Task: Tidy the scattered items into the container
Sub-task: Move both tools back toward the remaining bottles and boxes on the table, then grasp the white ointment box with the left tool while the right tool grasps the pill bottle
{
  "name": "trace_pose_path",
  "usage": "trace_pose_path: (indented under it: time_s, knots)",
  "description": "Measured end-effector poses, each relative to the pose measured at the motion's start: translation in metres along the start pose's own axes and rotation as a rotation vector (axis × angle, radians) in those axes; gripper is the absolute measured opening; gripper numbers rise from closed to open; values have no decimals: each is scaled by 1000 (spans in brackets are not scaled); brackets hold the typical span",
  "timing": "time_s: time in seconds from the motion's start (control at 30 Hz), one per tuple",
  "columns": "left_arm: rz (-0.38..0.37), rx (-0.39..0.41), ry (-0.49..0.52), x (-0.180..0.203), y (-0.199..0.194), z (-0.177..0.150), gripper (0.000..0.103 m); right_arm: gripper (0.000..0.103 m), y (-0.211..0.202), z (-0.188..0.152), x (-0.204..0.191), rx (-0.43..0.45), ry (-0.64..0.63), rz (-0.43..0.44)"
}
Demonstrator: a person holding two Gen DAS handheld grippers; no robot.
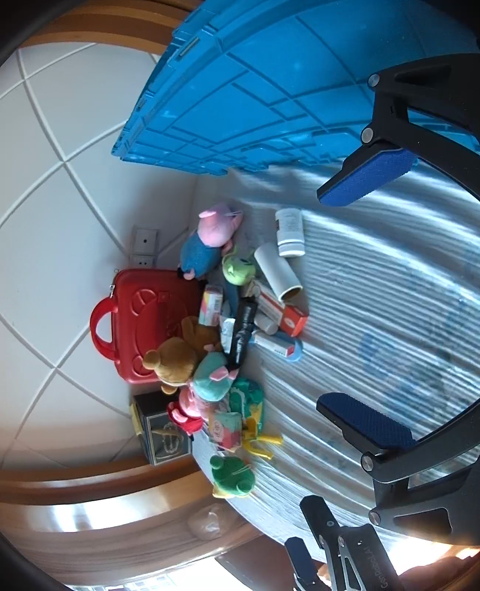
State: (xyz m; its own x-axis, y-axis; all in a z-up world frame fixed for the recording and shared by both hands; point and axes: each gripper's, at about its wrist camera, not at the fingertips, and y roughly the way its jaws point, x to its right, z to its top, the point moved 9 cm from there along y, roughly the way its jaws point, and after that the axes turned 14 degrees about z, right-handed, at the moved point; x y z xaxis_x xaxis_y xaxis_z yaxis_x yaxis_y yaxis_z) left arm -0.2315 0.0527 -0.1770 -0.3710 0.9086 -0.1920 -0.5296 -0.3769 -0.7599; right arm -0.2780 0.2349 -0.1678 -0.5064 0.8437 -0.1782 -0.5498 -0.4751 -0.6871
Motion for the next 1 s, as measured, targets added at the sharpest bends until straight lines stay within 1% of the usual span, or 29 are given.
trace_pose_path:
  time_s: [0.17, 0.27, 0.43, 0.53, 0.7, 0.87, 1.0]
  knots:
    - [-54, -28, 70, 31, 35, 16, 75, 102, 27, -4, 21, -36, 64, -29]
    - [-65, -41, 101, 44, 57, 25, 75, 102, 44, -2, 32, -57, 100, -46]
    - [-85, -107, 154, 68, 105, 29, 75, 102, 74, -1, 53, -86, 162, -71]
    - [-100, -144, 178, 82, 132, 31, 75, 102, 96, -6, 72, -124, 208, -93]
    - [-114, -189, 218, 107, 171, 35, 75, 102, 129, -12, 96, -181, 260, -112]
    - [-122, -214, 245, 129, 204, 38, 75, 101, 157, -11, 126, -204, 315, -149]
    - [-118, -228, 253, 136, 225, 39, 75, 101, 177, -11, 148, -216, 343, -171]
